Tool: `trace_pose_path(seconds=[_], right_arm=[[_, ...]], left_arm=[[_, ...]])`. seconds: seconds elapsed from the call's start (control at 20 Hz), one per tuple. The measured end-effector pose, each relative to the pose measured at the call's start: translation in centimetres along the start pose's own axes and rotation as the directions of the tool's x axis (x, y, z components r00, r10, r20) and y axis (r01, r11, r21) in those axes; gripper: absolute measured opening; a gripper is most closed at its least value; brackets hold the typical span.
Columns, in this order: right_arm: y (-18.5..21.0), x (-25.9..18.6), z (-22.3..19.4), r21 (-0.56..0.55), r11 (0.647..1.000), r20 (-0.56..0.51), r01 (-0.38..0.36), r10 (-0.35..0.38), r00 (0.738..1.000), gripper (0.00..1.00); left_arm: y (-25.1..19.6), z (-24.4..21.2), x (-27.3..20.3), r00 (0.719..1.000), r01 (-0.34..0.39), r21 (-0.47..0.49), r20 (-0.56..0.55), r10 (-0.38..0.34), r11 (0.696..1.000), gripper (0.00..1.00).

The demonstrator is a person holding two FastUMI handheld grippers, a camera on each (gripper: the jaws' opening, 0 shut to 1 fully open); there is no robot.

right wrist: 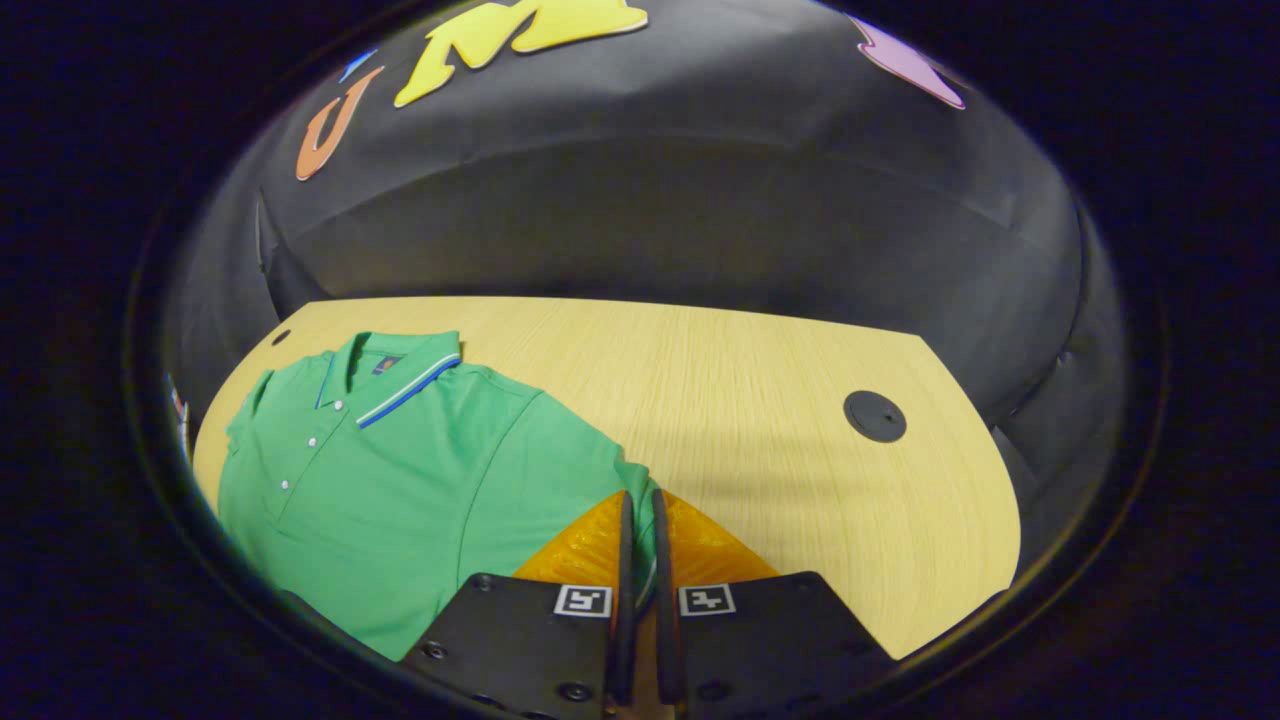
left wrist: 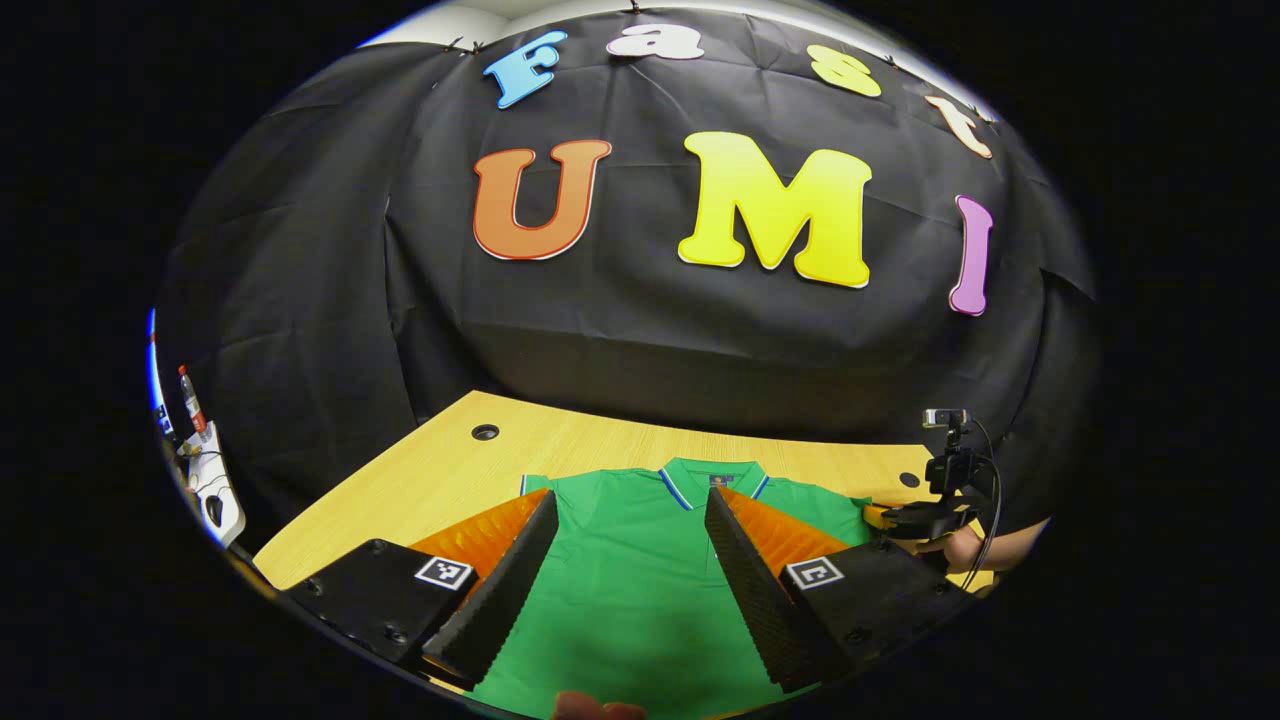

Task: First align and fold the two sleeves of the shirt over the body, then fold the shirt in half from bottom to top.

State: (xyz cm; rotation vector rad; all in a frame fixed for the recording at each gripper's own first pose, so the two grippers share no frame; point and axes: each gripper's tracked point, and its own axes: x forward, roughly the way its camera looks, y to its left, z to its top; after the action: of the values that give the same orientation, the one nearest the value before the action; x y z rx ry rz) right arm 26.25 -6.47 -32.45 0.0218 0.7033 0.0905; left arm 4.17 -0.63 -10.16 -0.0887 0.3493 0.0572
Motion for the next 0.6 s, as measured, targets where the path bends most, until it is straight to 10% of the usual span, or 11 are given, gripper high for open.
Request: trace_pose_path(seconds=[0.6], right_arm=[[3.0,-4.3,2.8,0.029,0.996,-0.028,0.079,-0.078,0.997,0.01]], left_arm=[[4.9,-0.9,-0.6,0.999,-0.027,-0.040,0.026,0.028,0.999,0.98]])
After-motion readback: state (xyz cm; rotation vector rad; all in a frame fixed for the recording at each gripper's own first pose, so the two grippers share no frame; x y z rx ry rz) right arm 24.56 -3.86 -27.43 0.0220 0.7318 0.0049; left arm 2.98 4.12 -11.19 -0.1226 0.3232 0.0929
